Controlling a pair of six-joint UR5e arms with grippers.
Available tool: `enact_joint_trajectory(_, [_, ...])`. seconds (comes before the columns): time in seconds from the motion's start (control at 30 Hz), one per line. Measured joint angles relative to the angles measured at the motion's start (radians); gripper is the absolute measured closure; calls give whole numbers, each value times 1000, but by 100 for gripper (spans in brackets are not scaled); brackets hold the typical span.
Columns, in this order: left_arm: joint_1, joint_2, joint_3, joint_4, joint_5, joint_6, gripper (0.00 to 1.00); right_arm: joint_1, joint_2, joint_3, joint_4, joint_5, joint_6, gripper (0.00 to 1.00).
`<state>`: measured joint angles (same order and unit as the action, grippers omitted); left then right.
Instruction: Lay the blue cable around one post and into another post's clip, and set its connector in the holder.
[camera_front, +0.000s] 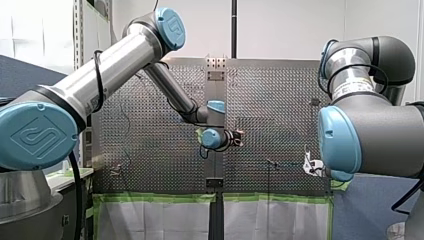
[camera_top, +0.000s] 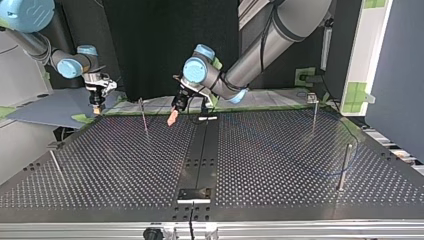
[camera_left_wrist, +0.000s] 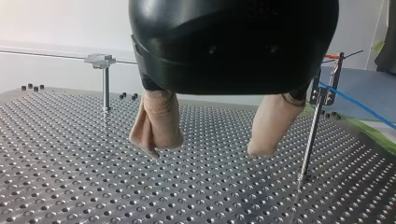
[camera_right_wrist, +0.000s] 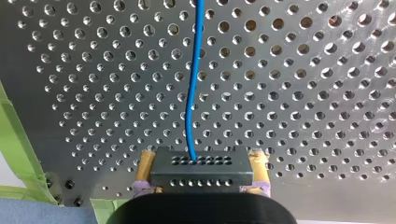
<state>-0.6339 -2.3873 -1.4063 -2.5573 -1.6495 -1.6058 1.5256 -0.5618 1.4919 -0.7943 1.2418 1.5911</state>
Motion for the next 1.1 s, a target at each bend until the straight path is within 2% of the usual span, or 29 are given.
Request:
enact_joint_trajectory(0.47, [1,1,0,0,0,0,0,0,2,0,0,1,0,100])
enact_joint_trajectory(0.6, [-1,16,0,-10,-7,4,0,-1,3,0,0,1,0,100])
enact_joint_trajectory(0.93, [-18,108,-58,-94,-92,48,0,-4,4,0,0,1,1,100])
enact_joint_trajectory(1.1, [-28,147,-97,-81,-131,44,0,-4,5,0,-2,1,2,100])
